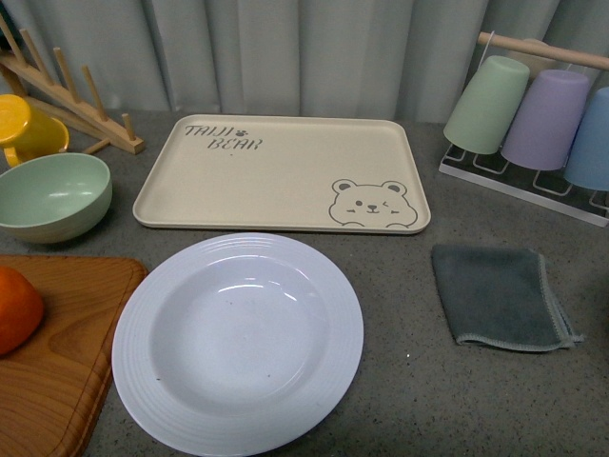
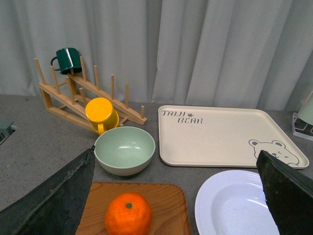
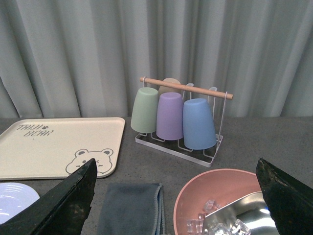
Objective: Place orange and plate with both arms
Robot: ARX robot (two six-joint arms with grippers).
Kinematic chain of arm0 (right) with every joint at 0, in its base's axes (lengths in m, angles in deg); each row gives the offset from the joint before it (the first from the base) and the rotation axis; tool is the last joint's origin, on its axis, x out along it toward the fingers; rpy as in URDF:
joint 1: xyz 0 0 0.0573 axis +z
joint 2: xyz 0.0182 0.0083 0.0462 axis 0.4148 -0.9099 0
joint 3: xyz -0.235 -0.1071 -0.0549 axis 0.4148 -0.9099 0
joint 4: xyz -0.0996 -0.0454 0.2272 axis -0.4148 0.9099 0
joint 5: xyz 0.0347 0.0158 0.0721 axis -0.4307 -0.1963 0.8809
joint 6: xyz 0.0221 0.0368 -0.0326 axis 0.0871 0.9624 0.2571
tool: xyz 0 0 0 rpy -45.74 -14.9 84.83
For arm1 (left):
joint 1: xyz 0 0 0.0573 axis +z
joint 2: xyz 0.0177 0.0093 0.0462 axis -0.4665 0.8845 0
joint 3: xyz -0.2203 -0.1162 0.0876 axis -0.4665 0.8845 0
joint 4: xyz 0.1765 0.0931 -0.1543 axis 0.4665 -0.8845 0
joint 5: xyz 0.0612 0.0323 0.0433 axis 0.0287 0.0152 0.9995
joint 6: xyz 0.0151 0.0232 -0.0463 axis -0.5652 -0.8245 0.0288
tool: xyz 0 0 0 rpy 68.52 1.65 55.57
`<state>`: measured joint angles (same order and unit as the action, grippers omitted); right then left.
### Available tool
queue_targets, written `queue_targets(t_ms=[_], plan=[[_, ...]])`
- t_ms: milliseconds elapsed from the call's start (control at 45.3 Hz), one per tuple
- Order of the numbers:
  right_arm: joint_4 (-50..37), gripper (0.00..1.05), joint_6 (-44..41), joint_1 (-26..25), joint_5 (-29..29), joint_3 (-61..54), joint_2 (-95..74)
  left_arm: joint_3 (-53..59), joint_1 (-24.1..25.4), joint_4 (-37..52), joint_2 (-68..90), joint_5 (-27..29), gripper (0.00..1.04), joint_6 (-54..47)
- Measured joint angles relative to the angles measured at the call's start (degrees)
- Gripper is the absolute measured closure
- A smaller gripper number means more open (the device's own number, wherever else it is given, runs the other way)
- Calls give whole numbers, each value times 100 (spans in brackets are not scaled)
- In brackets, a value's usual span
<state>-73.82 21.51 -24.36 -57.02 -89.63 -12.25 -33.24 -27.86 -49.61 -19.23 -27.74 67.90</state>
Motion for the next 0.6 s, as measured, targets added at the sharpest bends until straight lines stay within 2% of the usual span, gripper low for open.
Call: queue_targets(t_ms=[596], plan=[[0,9,0,0,0,0,0,0,0,0,0,0,7,0]])
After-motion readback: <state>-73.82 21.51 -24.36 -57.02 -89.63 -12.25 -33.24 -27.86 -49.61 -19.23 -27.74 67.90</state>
